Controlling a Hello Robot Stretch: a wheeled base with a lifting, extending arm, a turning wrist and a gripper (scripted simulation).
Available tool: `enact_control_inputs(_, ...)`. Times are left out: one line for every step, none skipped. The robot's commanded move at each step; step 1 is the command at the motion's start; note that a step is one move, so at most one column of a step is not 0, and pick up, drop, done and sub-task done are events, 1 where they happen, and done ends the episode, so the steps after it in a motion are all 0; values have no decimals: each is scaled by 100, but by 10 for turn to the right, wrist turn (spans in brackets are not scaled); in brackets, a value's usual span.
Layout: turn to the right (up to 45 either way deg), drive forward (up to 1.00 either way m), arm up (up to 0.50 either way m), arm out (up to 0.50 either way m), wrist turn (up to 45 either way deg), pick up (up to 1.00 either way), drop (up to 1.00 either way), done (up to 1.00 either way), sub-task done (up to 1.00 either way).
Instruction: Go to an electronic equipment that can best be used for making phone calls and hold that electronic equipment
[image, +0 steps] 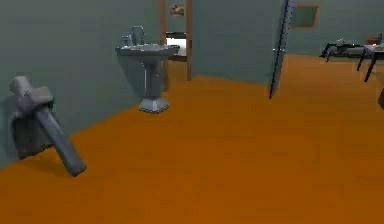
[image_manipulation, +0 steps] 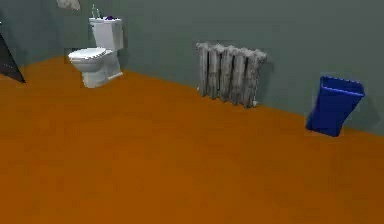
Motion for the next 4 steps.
enact_control_inputs(330, 0, 0, 0, 0, 0, 0, 0, 0)
enact_control_inputs(0, 100, 0, 0, 0, 0, 0, 0, 0)
enact_control_inputs(0, 100, 0, 0, 0, 0, 0, 0, 0)
enact_control_inputs(0, 100, 0, 0, 0, 0, 0, 0, 0)
